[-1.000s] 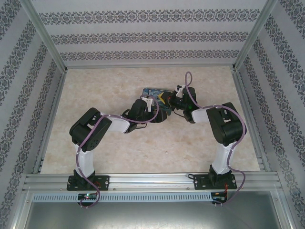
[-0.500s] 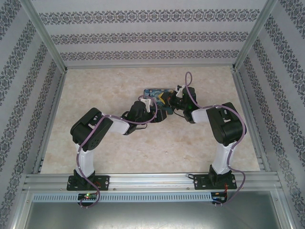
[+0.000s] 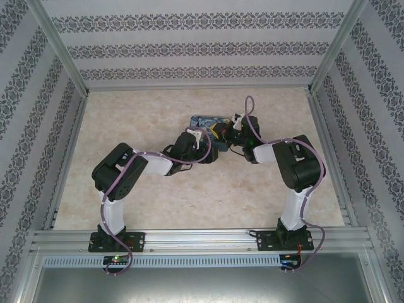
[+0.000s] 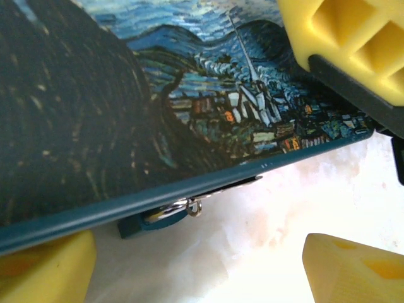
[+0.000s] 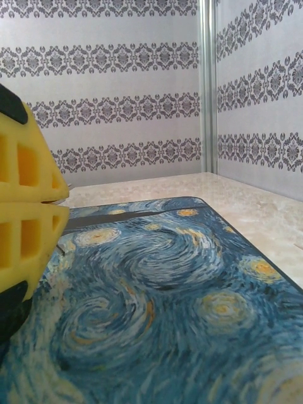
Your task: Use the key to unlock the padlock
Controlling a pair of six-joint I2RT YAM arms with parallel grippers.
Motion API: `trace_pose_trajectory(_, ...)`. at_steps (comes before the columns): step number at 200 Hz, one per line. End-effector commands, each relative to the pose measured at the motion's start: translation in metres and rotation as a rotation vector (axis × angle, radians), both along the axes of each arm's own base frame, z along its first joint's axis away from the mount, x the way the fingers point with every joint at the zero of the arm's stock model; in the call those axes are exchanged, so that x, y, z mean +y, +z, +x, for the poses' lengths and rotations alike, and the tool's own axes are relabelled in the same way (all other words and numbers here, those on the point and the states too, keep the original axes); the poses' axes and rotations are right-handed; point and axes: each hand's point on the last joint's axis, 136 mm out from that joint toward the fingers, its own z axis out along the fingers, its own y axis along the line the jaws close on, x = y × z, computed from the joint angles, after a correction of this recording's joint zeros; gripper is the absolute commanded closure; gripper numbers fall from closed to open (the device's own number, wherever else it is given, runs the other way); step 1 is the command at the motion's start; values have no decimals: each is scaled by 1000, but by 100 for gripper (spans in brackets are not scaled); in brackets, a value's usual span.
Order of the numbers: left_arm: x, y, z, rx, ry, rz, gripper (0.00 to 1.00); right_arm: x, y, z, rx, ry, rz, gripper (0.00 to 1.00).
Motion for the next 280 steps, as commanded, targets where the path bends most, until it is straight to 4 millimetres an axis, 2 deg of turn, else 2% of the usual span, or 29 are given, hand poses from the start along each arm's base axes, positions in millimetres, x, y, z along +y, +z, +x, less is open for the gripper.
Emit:
trace_pose_trajectory(1,-3,7,7,-60,-29,62,15,2,-12,-3,13,4,-7,100)
trace_pose_trajectory(73,-29,5,4,-48,-115,-2,15,2,-21,-4,35,5,-11,100)
trace_pose_trajectory(131,-27,-8,5,-40,-87,23,15,2,-21,-5,35,9,-10,100)
trace_pose_trajectory(162,-35,0,3,-40,-110,-21,15,2,-23,-5,38,8,-11,100)
trace_pose_trajectory(186,-45,16,0,-33,-133,-136,15,1,-25,-5,42,7,-12,100)
trace_pose_trajectory(211,-48,29,0,-23,-108,-266,15,1,-26,-6,42,8,-13,100)
trace_pose_trajectory(280,-40,29,3,23,-35,-386,17,1,-30,-6,49,8,-14,100)
